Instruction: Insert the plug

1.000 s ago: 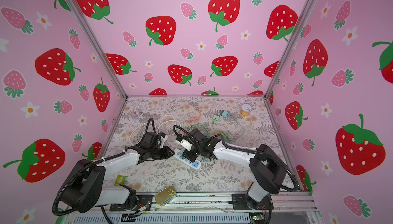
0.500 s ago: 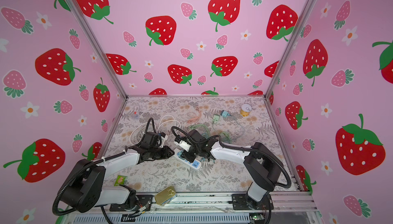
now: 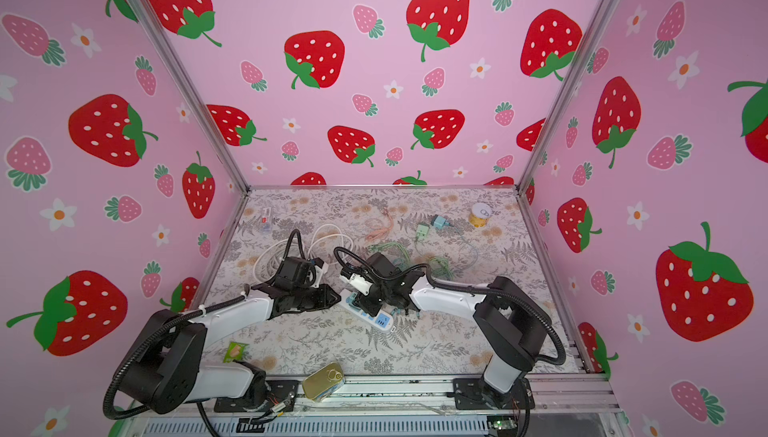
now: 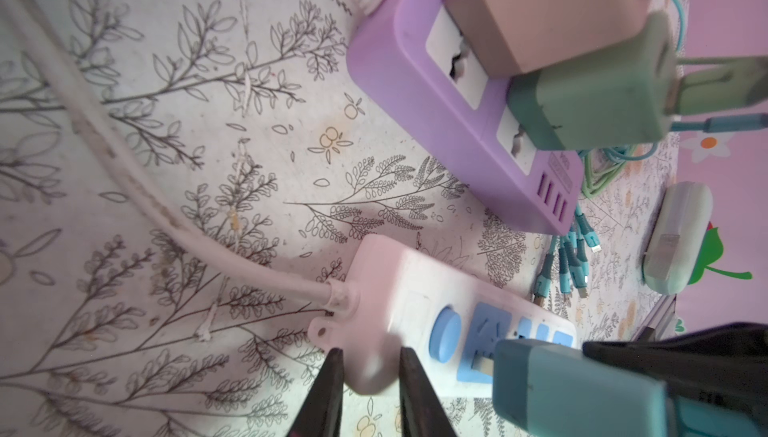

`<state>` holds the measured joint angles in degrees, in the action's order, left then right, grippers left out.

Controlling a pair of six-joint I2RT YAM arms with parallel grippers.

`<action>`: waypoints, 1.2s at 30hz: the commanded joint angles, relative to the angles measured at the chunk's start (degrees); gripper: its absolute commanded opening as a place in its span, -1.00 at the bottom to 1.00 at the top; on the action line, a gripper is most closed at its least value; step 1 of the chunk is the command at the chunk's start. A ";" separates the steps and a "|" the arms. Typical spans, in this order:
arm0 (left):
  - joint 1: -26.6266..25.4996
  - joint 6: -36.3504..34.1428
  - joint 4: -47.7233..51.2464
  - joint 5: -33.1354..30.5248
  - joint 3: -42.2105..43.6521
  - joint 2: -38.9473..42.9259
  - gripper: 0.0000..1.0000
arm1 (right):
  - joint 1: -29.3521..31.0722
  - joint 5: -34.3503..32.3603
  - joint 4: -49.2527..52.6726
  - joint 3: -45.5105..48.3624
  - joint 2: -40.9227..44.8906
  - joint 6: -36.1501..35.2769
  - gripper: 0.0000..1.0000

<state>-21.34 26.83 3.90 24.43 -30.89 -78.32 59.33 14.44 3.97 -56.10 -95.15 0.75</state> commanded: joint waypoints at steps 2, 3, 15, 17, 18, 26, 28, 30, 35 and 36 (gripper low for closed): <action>-0.38 -0.55 2.86 -2.06 -0.70 -0.77 -0.49 | 0.56 -1.18 1.04 -1.12 -0.33 -0.76 -0.81; -0.39 -0.49 2.77 -2.01 -0.79 -0.78 -0.49 | 0.58 -1.34 0.96 -1.04 -0.36 -0.73 -0.81; -0.35 -0.28 2.34 -1.72 -0.90 -1.34 -0.50 | 3.85 -8.00 0.51 -1.35 -2.84 0.11 -0.82; -0.41 -0.28 2.21 -1.72 -0.87 -1.29 -0.50 | 4.18 -8.43 0.54 -0.89 -3.28 0.21 -0.82; -0.39 -0.29 2.19 -1.68 -0.95 -1.38 -0.50 | 4.17 -8.74 0.66 -0.69 -3.59 0.30 -0.82; -0.40 -0.52 2.55 -1.50 -1.71 -2.09 -0.50 | 4.82 -10.15 0.17 1.45 -5.07 1.10 -0.84; -0.40 -0.55 2.68 -1.49 -1.80 -2.25 -0.50 | 4.91 -10.13 -0.22 2.02 -5.23 1.36 -0.85; -0.43 -0.42 2.48 -1.49 -1.80 -2.36 -0.50 | 4.94 -10.16 -0.45 2.61 -5.42 1.44 -0.85; -0.37 -0.35 2.25 -1.53 -1.55 -2.31 -0.51 | 5.05 -10.99 -0.54 3.10 -5.64 1.64 -0.85; -0.37 -0.25 2.27 -1.42 -1.54 -2.36 -0.51 | 5.01 -11.41 -0.58 3.23 -5.57 1.68 -0.85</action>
<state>-21.32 26.81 4.32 24.36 -31.88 -79.22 63.75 4.95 1.48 -55.57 -97.14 2.11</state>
